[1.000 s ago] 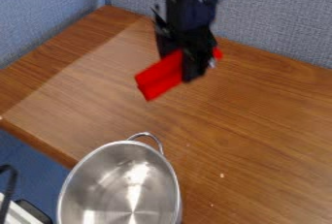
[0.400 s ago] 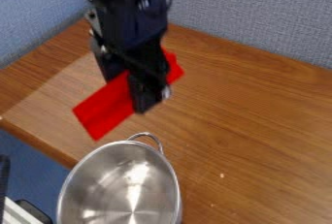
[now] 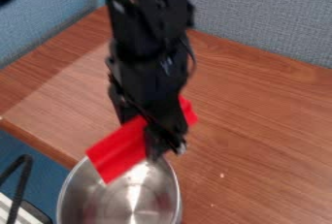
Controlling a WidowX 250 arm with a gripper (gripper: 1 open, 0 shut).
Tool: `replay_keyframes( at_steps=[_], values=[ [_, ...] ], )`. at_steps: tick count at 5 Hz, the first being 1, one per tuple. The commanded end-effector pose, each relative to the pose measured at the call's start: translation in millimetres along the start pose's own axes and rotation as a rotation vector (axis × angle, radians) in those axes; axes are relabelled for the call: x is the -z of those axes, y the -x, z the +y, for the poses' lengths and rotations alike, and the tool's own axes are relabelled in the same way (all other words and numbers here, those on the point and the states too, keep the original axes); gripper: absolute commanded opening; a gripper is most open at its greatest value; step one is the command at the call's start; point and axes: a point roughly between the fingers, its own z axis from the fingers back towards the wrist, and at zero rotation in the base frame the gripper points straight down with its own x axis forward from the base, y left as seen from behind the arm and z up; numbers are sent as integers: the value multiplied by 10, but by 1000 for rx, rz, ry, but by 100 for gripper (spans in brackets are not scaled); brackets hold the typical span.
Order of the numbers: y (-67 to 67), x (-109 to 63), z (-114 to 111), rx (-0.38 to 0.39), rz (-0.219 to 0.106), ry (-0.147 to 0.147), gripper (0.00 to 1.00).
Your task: Put the red object in the metal pot
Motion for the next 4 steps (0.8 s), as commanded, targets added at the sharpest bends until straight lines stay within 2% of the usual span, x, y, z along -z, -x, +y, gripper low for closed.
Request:
replay_keyframes(
  at_steps=[1, 2, 3, 4],
  values=[
    [-34, 121, -80, 33, 5, 5, 0],
    [-61, 235, -70, 34, 22, 7, 0],
    [-97, 293, 24, 13, 18, 7, 0],
    [-116, 343, 87, -3, 11, 30, 0]
  ],
)
